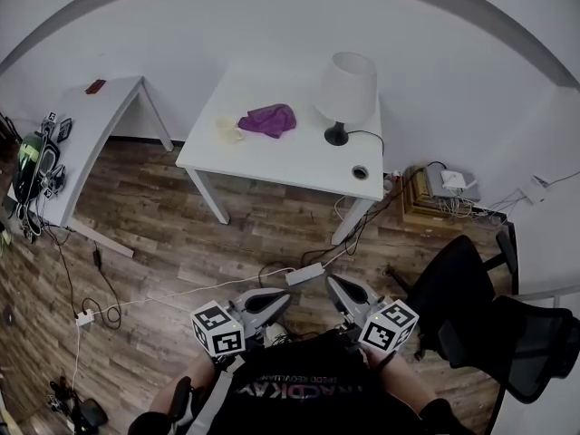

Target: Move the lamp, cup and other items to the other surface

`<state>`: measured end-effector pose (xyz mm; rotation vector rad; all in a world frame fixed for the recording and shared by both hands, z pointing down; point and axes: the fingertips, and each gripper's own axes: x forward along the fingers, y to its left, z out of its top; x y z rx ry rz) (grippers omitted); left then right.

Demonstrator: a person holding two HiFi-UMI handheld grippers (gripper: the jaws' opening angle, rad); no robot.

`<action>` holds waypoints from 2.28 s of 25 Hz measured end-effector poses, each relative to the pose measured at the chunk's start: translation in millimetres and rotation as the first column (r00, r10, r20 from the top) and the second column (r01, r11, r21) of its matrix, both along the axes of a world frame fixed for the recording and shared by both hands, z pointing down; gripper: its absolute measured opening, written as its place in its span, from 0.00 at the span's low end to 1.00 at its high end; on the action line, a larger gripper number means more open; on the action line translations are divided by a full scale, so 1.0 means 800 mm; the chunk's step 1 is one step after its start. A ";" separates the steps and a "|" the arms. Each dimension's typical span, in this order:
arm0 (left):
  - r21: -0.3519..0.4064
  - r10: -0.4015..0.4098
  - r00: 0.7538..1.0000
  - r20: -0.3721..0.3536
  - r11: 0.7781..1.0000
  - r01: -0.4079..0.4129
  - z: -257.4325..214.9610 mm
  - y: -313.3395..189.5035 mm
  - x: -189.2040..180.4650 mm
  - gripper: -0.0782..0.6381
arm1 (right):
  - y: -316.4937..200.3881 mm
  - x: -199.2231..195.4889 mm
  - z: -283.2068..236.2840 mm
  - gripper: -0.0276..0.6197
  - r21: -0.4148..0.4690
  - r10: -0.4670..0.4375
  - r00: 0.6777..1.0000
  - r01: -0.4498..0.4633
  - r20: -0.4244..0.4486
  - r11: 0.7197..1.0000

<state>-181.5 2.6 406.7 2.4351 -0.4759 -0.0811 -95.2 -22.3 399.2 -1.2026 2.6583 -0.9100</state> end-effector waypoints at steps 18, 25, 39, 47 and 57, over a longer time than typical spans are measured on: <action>-0.052 -0.264 0.963 -0.052 0.964 0.262 0.001 -0.008 -0.091 0.11 | -0.108 0.024 -0.008 0.13 0.072 0.046 0.987 -0.036 -0.153 0.997; -0.039 -0.357 0.934 -0.019 0.934 0.356 -0.006 -0.035 -0.090 0.11 | -0.196 0.058 0.002 0.19 0.092 0.068 0.971 -0.048 -0.230 0.995; -0.064 -0.477 0.878 0.035 0.876 0.479 -0.006 -0.116 -0.036 0.11 | -0.403 0.162 0.076 0.22 0.080 0.148 0.911 -0.126 -0.385 0.989; -0.109 -0.560 0.825 0.077 0.817 0.566 0.007 -0.148 -0.028 0.11 | -0.533 0.195 0.135 0.25 0.093 0.168 0.849 -0.140 -0.502 0.986; -0.212 -0.601 0.787 0.142 0.758 0.617 0.037 -0.174 -0.014 0.11 | -0.644 0.189 0.192 0.30 0.092 0.139 0.805 -0.105 -0.576 0.990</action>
